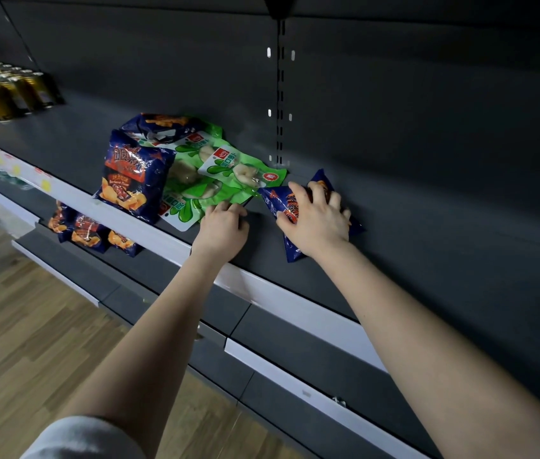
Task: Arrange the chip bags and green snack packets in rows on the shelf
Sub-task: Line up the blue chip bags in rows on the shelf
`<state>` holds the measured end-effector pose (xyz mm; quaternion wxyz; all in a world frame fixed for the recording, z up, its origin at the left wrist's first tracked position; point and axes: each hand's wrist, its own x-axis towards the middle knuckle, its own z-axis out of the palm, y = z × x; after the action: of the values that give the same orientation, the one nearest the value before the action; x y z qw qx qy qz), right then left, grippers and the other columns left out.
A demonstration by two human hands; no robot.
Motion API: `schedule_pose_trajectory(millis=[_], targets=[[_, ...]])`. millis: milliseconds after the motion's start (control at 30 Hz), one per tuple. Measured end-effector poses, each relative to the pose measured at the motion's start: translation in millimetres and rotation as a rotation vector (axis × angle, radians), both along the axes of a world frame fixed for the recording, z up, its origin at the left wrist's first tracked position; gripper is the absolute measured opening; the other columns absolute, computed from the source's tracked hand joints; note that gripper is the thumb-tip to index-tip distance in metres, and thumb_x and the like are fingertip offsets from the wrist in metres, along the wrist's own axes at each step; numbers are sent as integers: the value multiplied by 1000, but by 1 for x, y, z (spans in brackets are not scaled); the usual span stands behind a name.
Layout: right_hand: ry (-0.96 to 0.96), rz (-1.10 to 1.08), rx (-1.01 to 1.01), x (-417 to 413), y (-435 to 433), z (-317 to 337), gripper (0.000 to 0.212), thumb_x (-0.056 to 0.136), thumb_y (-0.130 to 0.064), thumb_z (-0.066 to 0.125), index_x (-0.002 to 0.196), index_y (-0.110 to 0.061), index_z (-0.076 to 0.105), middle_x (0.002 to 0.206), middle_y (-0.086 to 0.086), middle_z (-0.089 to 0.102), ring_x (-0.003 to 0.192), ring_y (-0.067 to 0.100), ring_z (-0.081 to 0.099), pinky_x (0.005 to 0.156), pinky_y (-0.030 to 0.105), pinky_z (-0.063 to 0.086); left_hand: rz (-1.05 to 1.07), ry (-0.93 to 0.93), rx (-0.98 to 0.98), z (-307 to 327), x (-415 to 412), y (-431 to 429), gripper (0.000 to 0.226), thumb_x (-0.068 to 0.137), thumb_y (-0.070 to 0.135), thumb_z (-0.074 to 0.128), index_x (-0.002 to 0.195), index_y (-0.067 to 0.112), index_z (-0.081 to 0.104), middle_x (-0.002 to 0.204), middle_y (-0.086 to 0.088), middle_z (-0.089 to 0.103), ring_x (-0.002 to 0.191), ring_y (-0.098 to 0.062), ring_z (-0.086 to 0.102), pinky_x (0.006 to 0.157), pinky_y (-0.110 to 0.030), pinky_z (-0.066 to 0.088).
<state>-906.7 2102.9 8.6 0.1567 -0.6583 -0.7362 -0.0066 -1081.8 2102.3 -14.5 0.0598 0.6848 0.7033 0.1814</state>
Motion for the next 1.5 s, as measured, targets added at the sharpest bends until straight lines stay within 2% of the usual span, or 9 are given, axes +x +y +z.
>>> schedule_pose_trajectory(millis=[300,467,633,800,1000,1133,1233,1367,1500], targets=[[104,21,-167,8,1,14,60,94,-63,26,148,-38,19,158,-2,14,142,39,9,109,65,13,-7,-9,-8,11,6,-6,34,92,22,45,124,18,55,129,-8,52,119,-37,42,102,-41,32],[37,32,-113,31,5,20,51,100,-53,14,144,-36,32,156,-7,25,146,30,8,112,61,9,-8,-177,23,18,25,-14,33,94,29,44,122,15,52,125,-12,55,117,-36,47,101,-43,35],[63,-28,-81,45,9,14,47,102,-45,16,143,-34,36,149,-2,33,143,25,15,113,59,12,-192,-297,82,28,61,-28,70,81,64,40,131,16,42,129,-6,51,119,-30,47,100,-45,39],[79,-45,-36,49,1,5,45,102,-39,20,143,-30,37,142,4,37,136,25,28,112,56,19,-291,-154,90,27,80,-30,66,81,51,63,136,23,40,135,-3,43,119,-29,45,98,-43,42],[21,-37,107,68,-5,1,46,102,-39,22,136,-25,49,124,9,52,119,28,45,107,50,27,-281,-243,89,31,74,-17,59,81,26,69,133,16,42,130,-10,45,115,-35,49,96,-47,43],[24,-52,205,85,-11,7,58,97,-44,17,107,-15,67,100,9,65,98,30,57,93,43,35,-195,-252,124,31,77,-6,51,86,18,63,131,9,42,129,-17,44,112,-41,50,96,-46,42],[46,-67,238,88,-18,18,67,95,-46,12,84,-10,67,87,9,67,89,30,60,85,40,38,-130,-412,84,33,91,-6,42,93,15,53,130,1,38,129,-22,43,113,-40,48,87,-36,38],[130,-85,201,91,-21,25,44,100,-43,31,114,-17,63,116,7,57,105,31,54,90,41,40,-98,-558,32,36,112,-5,36,96,18,47,125,1,34,120,-26,54,109,-40,52,78,-33,37],[172,-67,-6,86,-21,22,60,92,-55,43,144,-27,31,149,4,25,125,37,40,91,43,43,-121,-645,-56,39,124,-5,42,96,21,47,130,5,31,123,-19,55,112,-33,52,78,-26,37]])
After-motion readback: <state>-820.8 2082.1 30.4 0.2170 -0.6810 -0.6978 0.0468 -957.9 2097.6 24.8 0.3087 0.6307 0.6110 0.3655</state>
